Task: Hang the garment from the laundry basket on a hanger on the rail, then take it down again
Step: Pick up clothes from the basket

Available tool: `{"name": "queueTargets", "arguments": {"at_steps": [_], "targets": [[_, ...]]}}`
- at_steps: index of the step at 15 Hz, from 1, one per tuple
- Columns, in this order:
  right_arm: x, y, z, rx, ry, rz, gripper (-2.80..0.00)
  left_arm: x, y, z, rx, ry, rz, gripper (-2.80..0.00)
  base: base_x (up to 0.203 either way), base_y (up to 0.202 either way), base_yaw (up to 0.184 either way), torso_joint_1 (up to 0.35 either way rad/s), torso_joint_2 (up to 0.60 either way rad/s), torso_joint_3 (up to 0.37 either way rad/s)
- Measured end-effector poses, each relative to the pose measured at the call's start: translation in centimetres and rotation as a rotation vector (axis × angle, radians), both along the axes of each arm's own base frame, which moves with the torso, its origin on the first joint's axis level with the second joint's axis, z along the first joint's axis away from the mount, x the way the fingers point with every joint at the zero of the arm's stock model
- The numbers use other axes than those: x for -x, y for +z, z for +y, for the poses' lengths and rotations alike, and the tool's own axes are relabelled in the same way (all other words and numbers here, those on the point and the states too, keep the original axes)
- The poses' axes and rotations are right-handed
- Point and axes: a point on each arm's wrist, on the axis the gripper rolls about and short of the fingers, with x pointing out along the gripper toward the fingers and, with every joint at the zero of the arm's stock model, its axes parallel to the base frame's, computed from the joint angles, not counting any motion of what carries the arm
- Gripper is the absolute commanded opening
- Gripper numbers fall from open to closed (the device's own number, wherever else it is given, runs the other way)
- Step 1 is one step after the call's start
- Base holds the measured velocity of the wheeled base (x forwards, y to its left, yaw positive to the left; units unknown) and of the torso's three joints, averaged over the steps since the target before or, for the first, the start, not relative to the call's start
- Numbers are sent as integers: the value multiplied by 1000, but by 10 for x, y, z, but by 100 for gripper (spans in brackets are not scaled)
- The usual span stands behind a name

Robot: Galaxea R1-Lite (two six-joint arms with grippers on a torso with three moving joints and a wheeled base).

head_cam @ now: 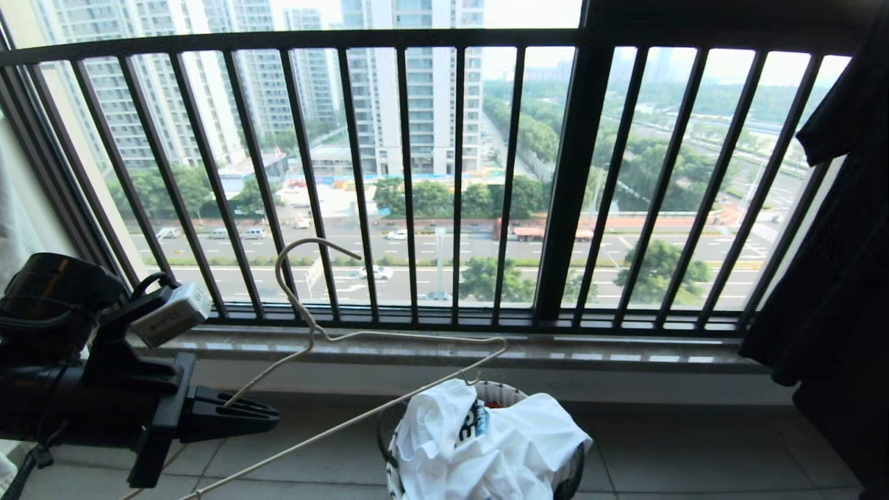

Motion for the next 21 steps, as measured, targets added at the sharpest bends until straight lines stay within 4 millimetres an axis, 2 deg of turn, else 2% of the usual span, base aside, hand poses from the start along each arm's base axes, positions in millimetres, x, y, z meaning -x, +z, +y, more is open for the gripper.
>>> {"name": "queueTargets", "arguments": {"at_steps": [6, 21], "targets": [[0, 0, 0, 0, 0, 0, -280, -1, -1, 0, 0, 0, 7, -280, 0, 0, 0, -42, 325, 278], [0, 0, 0, 0, 0, 1, -280, -4, -2, 2, 67, -21, 20, -280, 0, 0, 0, 0, 7, 7]]}}
